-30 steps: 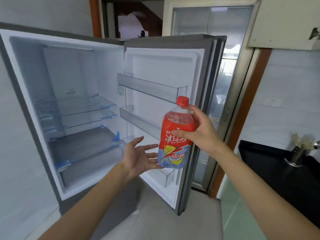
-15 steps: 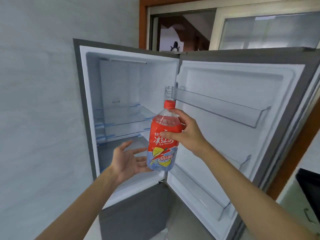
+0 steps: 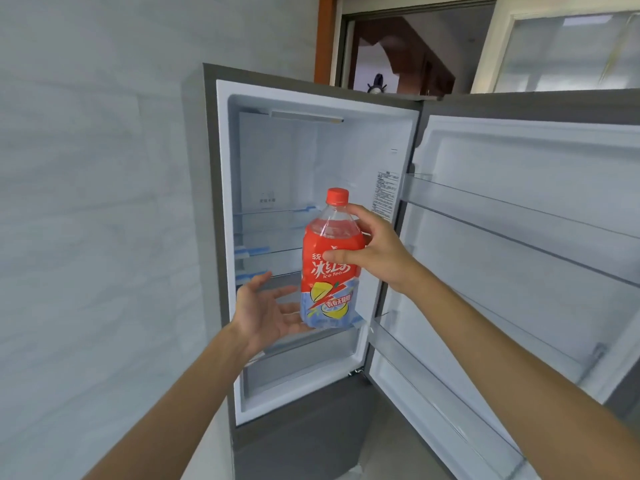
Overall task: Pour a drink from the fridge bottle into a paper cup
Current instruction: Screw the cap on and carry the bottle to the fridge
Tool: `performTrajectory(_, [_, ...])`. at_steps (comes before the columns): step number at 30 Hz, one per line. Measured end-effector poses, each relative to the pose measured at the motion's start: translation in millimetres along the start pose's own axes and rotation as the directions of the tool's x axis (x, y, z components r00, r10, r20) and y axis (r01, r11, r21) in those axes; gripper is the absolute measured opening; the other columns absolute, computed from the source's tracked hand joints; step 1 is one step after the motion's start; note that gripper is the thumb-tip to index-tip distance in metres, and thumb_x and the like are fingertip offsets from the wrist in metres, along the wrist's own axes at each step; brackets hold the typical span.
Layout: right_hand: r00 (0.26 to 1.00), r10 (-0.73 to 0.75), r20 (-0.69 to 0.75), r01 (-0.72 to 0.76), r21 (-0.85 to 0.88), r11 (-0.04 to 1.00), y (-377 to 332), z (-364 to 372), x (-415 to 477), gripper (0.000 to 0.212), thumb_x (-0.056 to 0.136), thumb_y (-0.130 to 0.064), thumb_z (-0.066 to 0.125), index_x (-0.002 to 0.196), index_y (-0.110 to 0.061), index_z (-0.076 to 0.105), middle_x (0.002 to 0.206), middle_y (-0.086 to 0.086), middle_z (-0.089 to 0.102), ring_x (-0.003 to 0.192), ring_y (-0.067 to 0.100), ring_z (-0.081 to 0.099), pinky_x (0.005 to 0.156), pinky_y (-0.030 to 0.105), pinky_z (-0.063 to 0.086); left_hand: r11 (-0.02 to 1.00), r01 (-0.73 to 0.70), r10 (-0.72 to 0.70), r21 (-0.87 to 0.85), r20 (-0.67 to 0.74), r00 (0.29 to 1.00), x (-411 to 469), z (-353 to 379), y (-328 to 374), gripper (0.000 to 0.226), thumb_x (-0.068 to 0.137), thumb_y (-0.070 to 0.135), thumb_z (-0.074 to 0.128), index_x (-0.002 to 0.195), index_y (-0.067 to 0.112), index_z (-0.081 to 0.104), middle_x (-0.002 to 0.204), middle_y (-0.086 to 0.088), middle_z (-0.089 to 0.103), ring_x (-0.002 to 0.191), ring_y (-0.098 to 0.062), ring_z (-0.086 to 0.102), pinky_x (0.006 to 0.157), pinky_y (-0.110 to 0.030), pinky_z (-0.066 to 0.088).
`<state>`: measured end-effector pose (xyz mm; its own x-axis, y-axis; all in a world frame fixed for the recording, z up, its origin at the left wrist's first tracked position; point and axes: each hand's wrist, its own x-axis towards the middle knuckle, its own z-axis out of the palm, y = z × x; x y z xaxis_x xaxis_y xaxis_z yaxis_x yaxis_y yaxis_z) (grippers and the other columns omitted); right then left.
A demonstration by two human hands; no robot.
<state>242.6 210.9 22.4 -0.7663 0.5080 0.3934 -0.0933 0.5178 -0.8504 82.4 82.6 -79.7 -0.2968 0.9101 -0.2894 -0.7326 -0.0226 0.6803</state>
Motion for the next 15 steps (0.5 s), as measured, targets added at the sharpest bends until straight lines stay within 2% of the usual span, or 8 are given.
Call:
performTrajectory(5, [1.0,-0.02,0.017,0.019,0.037,0.999,15,5,34,0.066,0.073,-0.009,0.084,0.129,-0.03,0.054,0.112,-0.009,0.067,0.092,-0.003,0.068,0.066,0.016,0.055,0.999,-0.043,0.044,0.013,-0.027,0.999,20,-4,19,0.072,0.095,0.054,0.037,0.142,0.0,0.041,0.13,-0.03,0.058,0.111,-0.049,0.062,0.086,-0.058,0.052])
performTrajectory(10, [0.999,-0.04,0.022,0.039,0.06,0.997,35,1,72,0.067,0.072,-0.014,0.085,0.129,-0.034,0.055,0.114,-0.009,0.067,0.095,0.005,0.069,0.069,0.02,0.057,0.996,-0.089,0.09,0.022,-0.041,0.995,48,-9,35,0.071,0.096,0.054,0.038,0.143,0.001,0.039,0.134,-0.028,0.056,0.116,-0.047,0.06,0.095,-0.059,0.048])
performTrajectory(15, [0.995,-0.076,0.066,0.071,0.076,0.995,64,-8,135,0.073,0.068,-0.019,0.088,0.132,-0.03,0.056,0.119,-0.002,0.068,0.104,0.018,0.068,0.082,0.037,0.061,0.989,-0.145,0.143,-0.018,-0.081,0.986,100,-10,60,0.065,0.095,0.053,0.04,0.138,0.004,0.042,0.133,-0.029,0.055,0.11,-0.046,0.063,0.087,-0.058,0.052])
